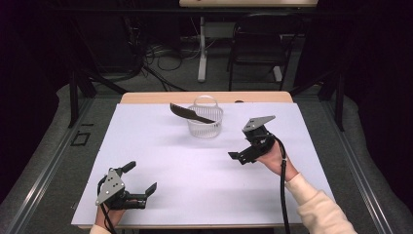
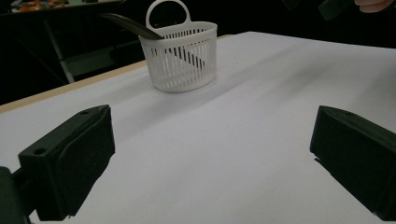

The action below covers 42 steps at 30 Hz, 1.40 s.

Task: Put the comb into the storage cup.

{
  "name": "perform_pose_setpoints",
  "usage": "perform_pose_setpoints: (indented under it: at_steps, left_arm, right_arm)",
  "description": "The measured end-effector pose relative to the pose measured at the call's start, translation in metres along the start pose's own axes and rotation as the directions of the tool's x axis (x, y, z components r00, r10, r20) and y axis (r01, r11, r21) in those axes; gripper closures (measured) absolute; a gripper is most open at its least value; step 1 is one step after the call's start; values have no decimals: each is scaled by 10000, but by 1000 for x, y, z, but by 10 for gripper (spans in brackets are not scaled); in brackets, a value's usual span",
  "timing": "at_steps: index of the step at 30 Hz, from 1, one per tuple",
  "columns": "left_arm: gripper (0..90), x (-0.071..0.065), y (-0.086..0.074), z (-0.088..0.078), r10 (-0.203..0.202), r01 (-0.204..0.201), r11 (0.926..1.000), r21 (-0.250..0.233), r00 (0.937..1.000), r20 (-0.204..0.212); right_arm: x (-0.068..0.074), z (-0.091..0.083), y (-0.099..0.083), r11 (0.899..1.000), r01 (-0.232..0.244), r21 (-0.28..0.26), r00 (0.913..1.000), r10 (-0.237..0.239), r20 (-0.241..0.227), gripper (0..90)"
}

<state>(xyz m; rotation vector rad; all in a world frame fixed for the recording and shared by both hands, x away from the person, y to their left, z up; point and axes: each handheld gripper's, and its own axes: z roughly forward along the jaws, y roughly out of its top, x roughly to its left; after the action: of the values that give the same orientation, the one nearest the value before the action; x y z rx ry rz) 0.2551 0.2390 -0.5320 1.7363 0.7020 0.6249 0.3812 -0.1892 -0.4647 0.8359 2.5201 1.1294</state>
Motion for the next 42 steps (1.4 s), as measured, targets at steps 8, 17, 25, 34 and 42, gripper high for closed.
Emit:
perform_pose_setpoints:
  at_steps: [8,17,25,34,42]
  left_arm:
    - [1,0,0,0,-19,19,10000,10,10000,-19]
    - [1,0,0,0,18,-18,10000,13,10000,-21]
    - [1,0,0,0,-2,2,10000,14,10000,-18]
    - [1,0,0,0,-13,13,10000,30,10000,-19]
    - [1,0,0,0,-18,18,10000,26,10000,-20]
  right_arm:
    - [5,-13,-18,9996,-61,-288,9993,72,362,0]
    - [10,-25,-31,9984,-137,-553,9988,162,460,0]
    - [14,-34,-44,9980,-201,-599,9981,235,576,0]
    - [17,-42,-57,9975,-289,-638,9970,334,699,0]
    - [20,-46,-68,9968,-304,-737,9955,368,870,0]
